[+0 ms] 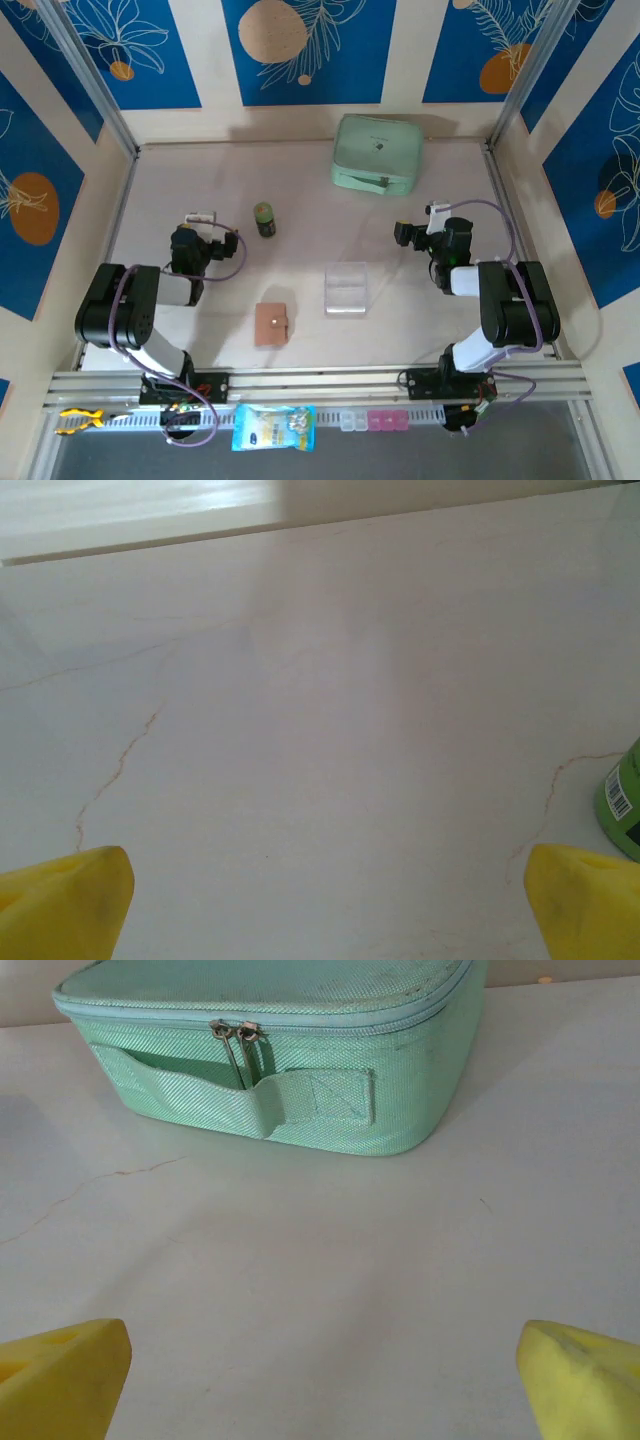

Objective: Take the credit cards out of the card holder

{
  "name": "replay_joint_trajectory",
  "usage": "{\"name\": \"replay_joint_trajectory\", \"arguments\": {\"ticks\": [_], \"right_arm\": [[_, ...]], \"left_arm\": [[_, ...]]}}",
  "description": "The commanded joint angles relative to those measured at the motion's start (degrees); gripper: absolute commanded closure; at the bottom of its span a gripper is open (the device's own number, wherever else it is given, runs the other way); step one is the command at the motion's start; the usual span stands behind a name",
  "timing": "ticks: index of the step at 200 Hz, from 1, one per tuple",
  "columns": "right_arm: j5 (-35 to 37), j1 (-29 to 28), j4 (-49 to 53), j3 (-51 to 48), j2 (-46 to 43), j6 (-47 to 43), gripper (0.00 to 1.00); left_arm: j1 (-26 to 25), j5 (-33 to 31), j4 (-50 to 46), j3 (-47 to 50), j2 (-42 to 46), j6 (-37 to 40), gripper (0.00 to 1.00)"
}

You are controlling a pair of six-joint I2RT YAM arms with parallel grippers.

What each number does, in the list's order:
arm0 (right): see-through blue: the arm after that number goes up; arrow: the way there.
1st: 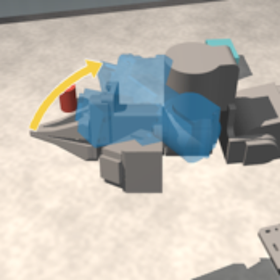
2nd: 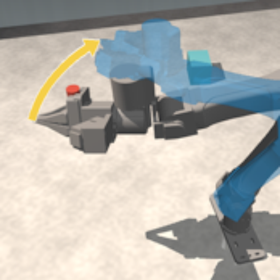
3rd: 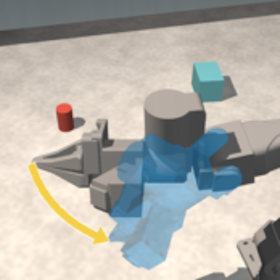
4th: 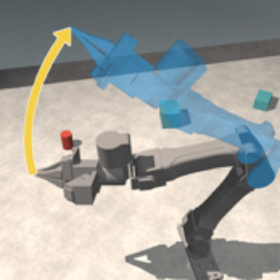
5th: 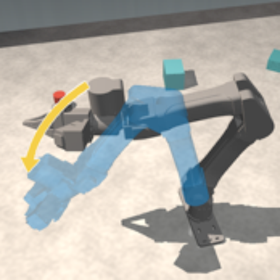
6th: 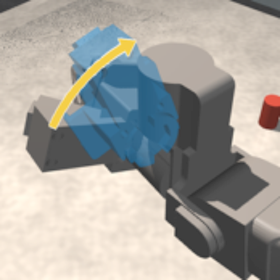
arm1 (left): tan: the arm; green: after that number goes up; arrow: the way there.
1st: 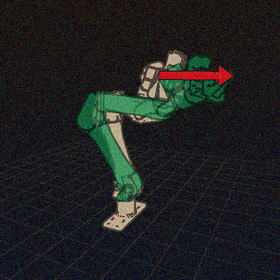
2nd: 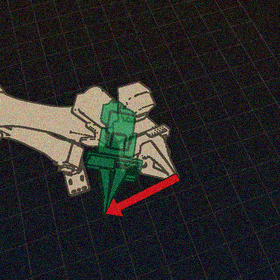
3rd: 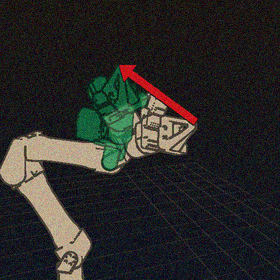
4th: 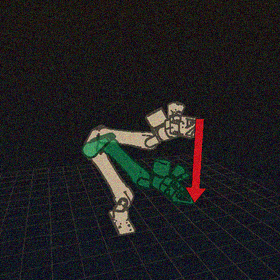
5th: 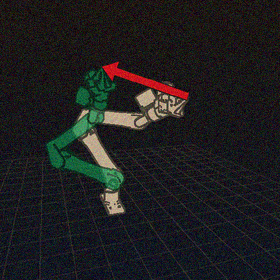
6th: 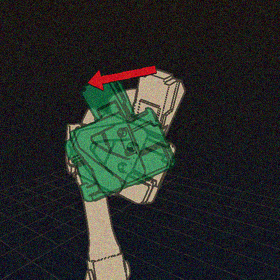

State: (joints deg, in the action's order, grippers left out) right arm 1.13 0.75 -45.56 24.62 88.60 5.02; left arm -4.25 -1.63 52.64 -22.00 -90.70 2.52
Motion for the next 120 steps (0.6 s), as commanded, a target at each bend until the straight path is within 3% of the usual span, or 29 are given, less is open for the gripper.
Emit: {"name": "replay_joint_trajectory", "arguments": {"ticks": [1,120], "right_arm": [[0.5,-0.5,-0.4,-0.6,-1.4,-0.1,0.01],[-0.8,0.2,-0.1,-0.5,-1.4,0.3,0.01]], "left_arm": [[0.5,1.3,0.7,0.3,1.2,0.8,0.0],[0.5,0.1,0.4,0.2,1.1,0.5,0.0]]}}
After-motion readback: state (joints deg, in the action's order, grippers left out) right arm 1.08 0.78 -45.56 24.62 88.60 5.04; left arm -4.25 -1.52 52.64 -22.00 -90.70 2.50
